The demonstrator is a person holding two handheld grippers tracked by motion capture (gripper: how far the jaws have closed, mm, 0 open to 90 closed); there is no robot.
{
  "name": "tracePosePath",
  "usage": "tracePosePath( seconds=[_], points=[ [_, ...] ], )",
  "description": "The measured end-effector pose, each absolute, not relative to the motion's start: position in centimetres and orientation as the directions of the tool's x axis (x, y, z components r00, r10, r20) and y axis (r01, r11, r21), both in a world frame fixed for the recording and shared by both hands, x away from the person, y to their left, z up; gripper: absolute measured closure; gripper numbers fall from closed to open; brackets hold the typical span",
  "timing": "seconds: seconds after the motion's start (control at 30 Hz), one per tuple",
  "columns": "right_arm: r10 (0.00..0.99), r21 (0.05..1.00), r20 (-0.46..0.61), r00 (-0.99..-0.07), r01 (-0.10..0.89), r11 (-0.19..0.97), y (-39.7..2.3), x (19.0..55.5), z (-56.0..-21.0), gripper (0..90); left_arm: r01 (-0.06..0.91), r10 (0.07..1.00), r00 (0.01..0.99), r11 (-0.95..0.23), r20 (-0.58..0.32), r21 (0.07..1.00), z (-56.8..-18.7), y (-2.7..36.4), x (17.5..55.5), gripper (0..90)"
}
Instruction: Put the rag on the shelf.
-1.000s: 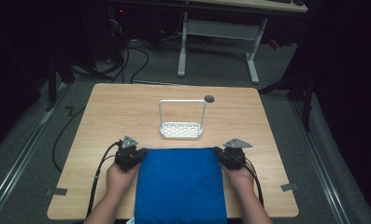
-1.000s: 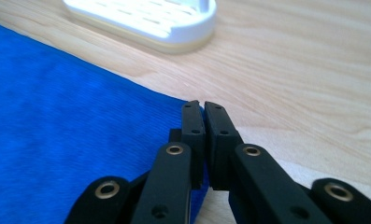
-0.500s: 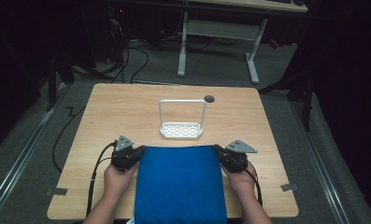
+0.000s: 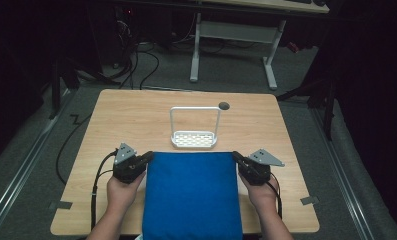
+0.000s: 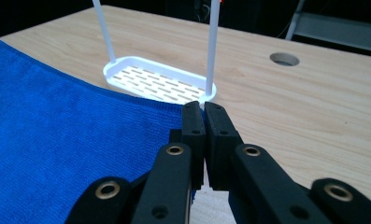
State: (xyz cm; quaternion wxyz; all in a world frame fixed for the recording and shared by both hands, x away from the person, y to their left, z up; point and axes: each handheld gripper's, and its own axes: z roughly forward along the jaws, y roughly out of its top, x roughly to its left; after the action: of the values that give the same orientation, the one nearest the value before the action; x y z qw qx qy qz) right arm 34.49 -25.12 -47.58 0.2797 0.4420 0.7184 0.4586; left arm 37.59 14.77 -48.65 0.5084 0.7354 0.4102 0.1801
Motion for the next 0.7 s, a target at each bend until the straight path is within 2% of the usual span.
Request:
tracePosePath(
  seconds=[0.7],
  points=[
    [0.89, 0.957, -0.01, -0.455, 0.255, 0.141, -25.5, 32.6, -44.1, 88.1, 0.304, 0.77, 0.627, -0.105, -0.116, 0.947, -45.2, 14.7, 35.6, 87.4]
  ],
)
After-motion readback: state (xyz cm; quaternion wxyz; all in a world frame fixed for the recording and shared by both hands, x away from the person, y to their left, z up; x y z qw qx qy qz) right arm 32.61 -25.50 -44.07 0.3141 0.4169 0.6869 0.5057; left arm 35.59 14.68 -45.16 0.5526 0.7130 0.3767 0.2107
